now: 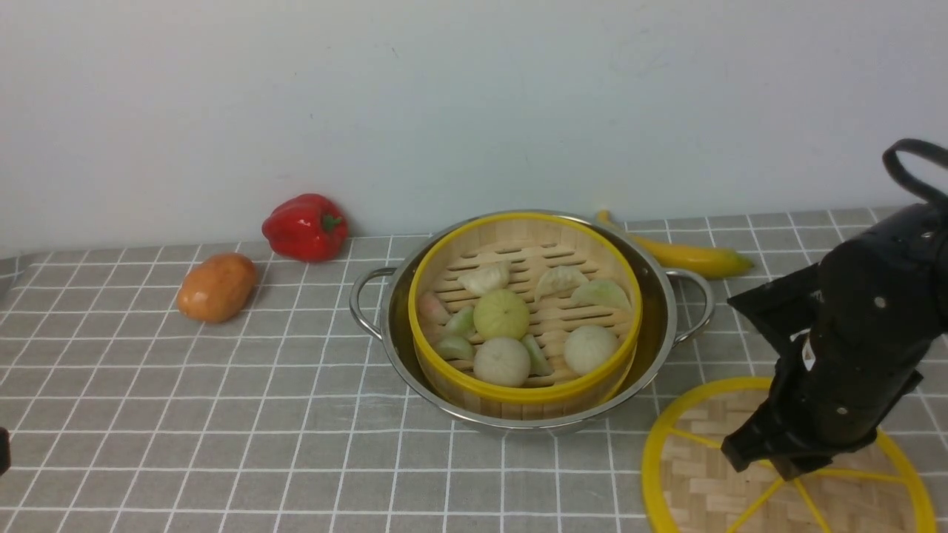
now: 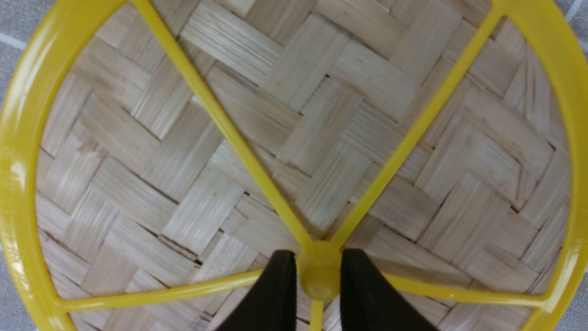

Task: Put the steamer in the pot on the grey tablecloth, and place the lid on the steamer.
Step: 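Move the gripper down to the bamboo steamer lid and grasp its center knob, then place the bamboo steamer lid onto the steamer basket in the pot with the right gripper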

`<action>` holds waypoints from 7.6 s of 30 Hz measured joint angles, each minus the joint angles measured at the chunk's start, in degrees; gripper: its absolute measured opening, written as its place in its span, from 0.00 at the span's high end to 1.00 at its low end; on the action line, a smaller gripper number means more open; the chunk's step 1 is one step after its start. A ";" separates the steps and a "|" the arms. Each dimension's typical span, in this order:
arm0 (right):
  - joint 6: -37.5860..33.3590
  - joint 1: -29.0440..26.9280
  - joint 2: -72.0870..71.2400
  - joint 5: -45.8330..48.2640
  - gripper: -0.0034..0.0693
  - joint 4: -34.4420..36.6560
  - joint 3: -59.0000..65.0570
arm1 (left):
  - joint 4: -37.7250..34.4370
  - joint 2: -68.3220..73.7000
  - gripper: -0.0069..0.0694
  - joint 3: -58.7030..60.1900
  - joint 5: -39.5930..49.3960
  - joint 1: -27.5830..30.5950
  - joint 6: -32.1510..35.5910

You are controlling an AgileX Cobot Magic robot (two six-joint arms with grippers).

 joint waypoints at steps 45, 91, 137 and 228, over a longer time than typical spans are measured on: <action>-0.86 0.00 -12.98 15.40 0.75 4.06 -9.29 | 0.00 0.00 0.91 0.00 0.00 0.00 0.28; -4.63 8.08 30.22 15.56 0.75 8.32 -60.40 | 0.00 0.00 0.91 0.09 0.00 0.00 3.27; -9.47 8.08 32.99 15.51 0.75 10.32 -67.94 | 0.00 0.00 0.91 0.09 0.05 0.00 3.33; -12.62 8.08 32.83 16.01 0.75 12.16 -64.36 | 0.05 0.00 0.89 0.09 0.31 0.00 3.45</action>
